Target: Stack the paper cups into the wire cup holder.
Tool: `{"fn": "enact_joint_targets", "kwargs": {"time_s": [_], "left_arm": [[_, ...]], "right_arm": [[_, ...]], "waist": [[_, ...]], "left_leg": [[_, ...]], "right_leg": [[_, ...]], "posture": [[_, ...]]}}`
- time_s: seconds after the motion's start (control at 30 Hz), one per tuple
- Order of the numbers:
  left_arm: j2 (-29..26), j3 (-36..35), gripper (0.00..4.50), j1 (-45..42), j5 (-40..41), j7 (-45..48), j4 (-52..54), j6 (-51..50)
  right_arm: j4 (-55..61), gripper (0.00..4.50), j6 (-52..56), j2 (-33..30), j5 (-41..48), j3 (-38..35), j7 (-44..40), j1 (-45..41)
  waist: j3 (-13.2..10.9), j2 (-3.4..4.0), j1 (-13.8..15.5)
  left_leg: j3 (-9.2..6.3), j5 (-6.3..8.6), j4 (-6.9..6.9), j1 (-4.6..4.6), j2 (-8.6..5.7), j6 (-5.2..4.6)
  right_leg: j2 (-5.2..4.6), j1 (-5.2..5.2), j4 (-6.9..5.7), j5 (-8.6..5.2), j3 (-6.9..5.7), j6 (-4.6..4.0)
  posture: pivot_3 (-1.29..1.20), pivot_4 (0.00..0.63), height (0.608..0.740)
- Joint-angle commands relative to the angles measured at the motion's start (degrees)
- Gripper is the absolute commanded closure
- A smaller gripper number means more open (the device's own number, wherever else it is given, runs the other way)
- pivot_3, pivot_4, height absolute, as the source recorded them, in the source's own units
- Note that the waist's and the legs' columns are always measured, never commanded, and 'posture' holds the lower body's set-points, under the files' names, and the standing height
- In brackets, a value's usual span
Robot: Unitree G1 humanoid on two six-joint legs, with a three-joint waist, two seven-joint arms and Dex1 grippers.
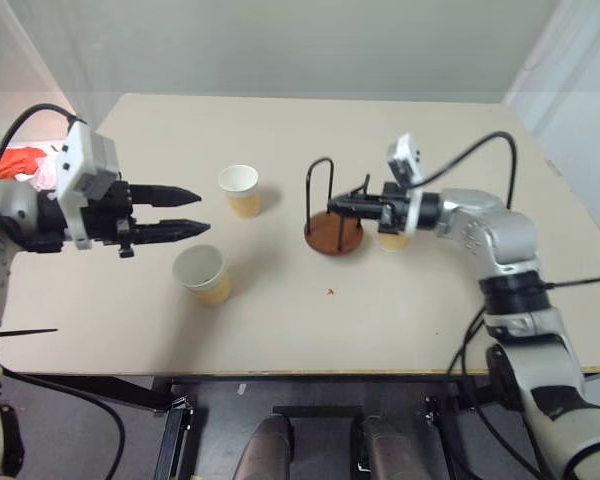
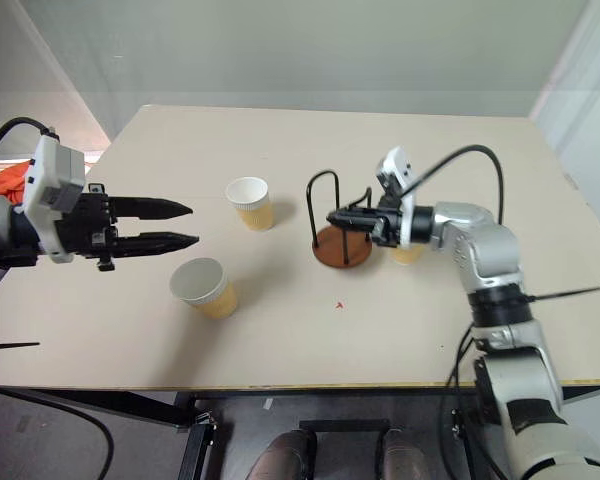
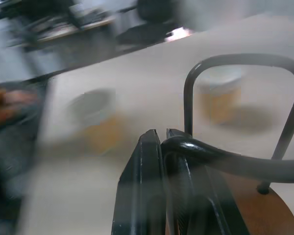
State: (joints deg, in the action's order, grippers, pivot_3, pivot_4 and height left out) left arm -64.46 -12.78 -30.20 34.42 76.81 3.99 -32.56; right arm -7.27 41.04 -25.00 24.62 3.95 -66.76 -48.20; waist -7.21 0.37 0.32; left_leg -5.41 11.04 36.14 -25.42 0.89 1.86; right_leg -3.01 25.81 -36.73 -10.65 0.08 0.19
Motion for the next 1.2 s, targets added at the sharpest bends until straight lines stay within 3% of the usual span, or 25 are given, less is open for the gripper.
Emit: {"fn": "enact_joint_targets", "kwargs": {"time_s": [0.03, 0.2, 0.4, 0.63, 0.87, 1.1, 1.2], "left_arm": [[-3.6, -1.8, 2.02, 2.3, 5.2, 7.2, 4.6, -3.1], [-4.5, -1.0, 2.02, 2.7, 6.6, 10.4, 4.9, -3.1], [-3.7, 0.2, 2.02, 2.3, 6.6, 10.2, 5.3, -3.2], [-2.9, 0.0, 2.02, 1.9, 6.6, 8.6, 4.9, -3.1], [-2.2, 0.3, 2.02, 1.7, 6.3, 7.6, 5.1, -2.8], [-0.9, 0.8, 2.02, -0.4, 5.5, 5.7, 4.2, -1.8], [0.5, 0.7, 2.02, -2.5, 5.9, 4.6, 3.4, -1.7]], "right_arm": [[13.0, 4.47, 1.2, -5.1, 5.1, 2.4, -7.6, 4.8], [16.5, 4.47, -4.3, -6.5, 4.5, 4.7, -10.0, 9.3], [10.1, 4.47, -14.9, -3.1, -0.5, 7.6, -9.1, 9.0], [5.6, 4.47, -17.2, -3.6, -3.1, 10.6, -11.8, 7.4], [2.0, 2.33, -15.6, -6.8, -3.5, 12.3, -17.3, 4.7], [-0.8, 0.04, -24.7, -20.4, -9.6, 10.3, -23.4, 2.0], [-4.3, 0.04, -29.3, -24.1, -12.6, 8.7, -22.5, -1.9]], "waist": [[0.0, -0.01, 0.0], [0.0, -0.02, -0.3], [0.0, -0.04, -0.5], [0.0, -0.05, -0.2], [0.0, -0.06, -0.2], [0.0, -0.07, 0.2], [0.0, -0.06, 0.1]], "left_leg": [[0.0, -0.01, 0.0, 0.0, 0.0, 0.01], [-0.01, -0.1, 0.0, 0.37, 0.1, 0.06], [-0.05, -0.5, -0.03, 0.52, 0.21, -0.04], [-0.04, -0.46, -0.03, 0.44, 0.19, -0.04], [-0.04, -0.23, -0.04, 0.41, 0.19, 0.02], [-0.04, -0.21, -0.03, 0.33, 0.15, -0.03], [-0.04, -0.2, -0.03, 0.38, 0.15, -0.03]], "right_leg": [[0.01, 0.0, -0.02, 0.0, 0.0, 0.0], [0.06, -0.25, -0.17, -0.1, 0.03, 0.17], [0.15, -0.34, -0.24, 0.02, 0.11, -0.02], [0.14, -0.3, -0.17, -0.02, 0.13, -0.22], [0.15, -0.25, -0.16, -0.05, 0.09, -0.24], [0.1, -0.27, -0.11, -0.06, 0.09, -0.24], [0.1, -0.27, -0.14, -0.06, 0.1, -0.24]], "posture": [[0.0, 0.15, 0.74], [0.0, 0.15, 0.74], [0.0, 0.15, 0.74], [0.0, 0.15, 0.74], [0.0, 0.15, 0.74], [0.0, 0.15, 0.74], [0.0, 0.15, 0.74]]}}
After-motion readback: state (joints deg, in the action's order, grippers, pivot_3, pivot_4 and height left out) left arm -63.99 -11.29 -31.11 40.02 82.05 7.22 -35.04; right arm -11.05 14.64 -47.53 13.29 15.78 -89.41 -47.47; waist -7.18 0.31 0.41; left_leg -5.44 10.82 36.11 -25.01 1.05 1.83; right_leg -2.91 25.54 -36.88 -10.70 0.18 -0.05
